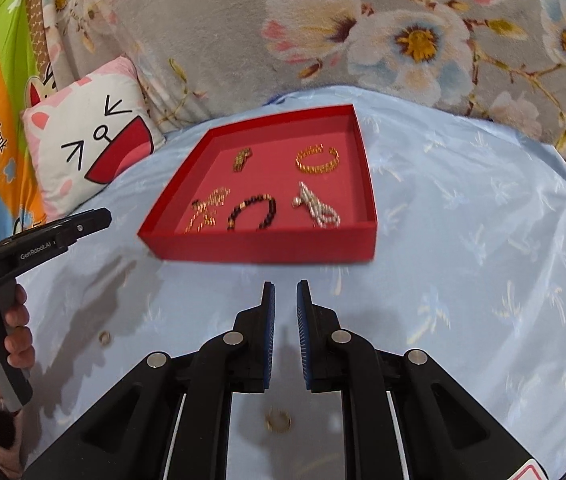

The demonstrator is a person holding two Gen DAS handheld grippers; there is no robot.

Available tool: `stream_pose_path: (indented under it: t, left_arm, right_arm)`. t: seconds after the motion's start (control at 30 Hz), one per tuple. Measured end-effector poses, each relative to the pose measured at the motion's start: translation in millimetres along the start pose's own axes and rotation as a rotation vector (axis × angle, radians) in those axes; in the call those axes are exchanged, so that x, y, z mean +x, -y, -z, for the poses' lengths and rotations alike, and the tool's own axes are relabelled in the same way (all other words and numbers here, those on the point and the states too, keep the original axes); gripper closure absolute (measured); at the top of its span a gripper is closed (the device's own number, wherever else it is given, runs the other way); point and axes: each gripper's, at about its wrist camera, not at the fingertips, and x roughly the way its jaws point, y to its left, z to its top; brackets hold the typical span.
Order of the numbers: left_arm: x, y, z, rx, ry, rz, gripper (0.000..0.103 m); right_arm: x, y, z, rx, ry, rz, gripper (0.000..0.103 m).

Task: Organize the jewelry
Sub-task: 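Move left tool to a gold hoop earring while right tool approaches the silver ring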

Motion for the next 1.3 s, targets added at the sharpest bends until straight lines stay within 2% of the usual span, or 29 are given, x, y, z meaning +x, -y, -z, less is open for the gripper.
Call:
stream_pose_path:
  t: [0.1, 0.27, 0.37, 0.47, 0.53, 0.67, 0.83, 1.07, 1.2, 1.3]
  left_arm:
    - [-6.5, -3.1, 18.7, -0.001, -0.019, 0.006, 0.065]
    - [-8.4, -5.1, 55.1, -0.007, -0.065, -0.001, 0.053]
    - [-7.2, -4.7, 73.4, 0.000, -0.076, -0.027, 0.053]
    - [-6.5, -5.7, 84.3, -0.012, -0.080, -0.029, 0.053]
    - [-5.0, -6.3, 89.5, -0.020, -0.087, -0.026, 0.053]
    - [-3.0, -3.5, 96.5, -0.006, -0.090, -0.049, 0.053]
    - [-1.8, -3.2, 97.3, -0.013, -0.097, -0.034, 0.048]
    - [0.1, -6.3, 98.0, -0.030, -0.109, -0.017, 0.047]
    - [-0.2, -4.6, 98.2, -0.024, -0.110, -0.019, 0.042]
    - [-0.2, -4.8, 97.9, -0.026, -0.111, -0.016, 0.041]
  right_arm:
    - [-5.5, 3.7, 18.2, 0.015, -0.019, -0.004, 0.081]
    - [-10.9, 7.2, 45.9, 0.034, -0.046, 0.006, 0.077]
    - [-12.5, 8.7, 58.7, 0.043, -0.053, 0.014, 0.074]
    - [-12.7, 8.3, 68.1, 0.042, -0.051, 0.033, 0.068]
    - [-11.1, 6.9, 73.5, 0.038, -0.053, 0.042, 0.068]
    - [-6.3, 4.3, 79.9, 0.034, -0.068, 0.034, 0.068]
    - [-0.5, -7.1, 81.1, 0.005, -0.078, 0.023, 0.068]
    - [4.8, -6.0, 83.4, 0.010, -0.088, 0.030, 0.068]
    - [4.1, -8.8, 78.4, 0.006, -0.079, 0.021, 0.068]
    - [9.6, -13.3, 69.2, 0.009, -0.089, -0.017, 0.068]
